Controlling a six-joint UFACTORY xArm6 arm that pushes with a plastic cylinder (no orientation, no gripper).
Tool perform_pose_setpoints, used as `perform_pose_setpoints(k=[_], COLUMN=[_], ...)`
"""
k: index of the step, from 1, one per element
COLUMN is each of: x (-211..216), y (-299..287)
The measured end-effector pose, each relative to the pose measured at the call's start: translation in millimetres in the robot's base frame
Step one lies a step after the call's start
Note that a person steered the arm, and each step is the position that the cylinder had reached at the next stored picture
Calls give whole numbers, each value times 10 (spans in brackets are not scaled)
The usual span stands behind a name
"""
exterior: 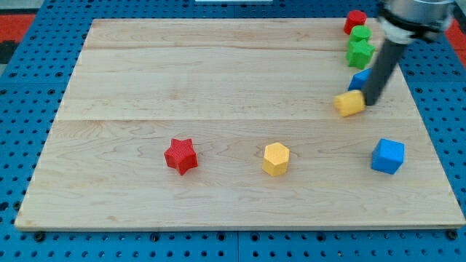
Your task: Slide the yellow heart to the red star
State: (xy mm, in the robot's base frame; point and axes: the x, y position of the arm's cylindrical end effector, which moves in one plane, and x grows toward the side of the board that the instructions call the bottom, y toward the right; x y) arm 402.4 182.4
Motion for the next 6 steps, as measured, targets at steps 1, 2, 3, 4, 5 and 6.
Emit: perform_pose_setpoints(k=[1,2,3,4,5,6], x=[-1,61,-27,-145,225,237], y=[-930,-1789,-2063,-1258,-839,-1405])
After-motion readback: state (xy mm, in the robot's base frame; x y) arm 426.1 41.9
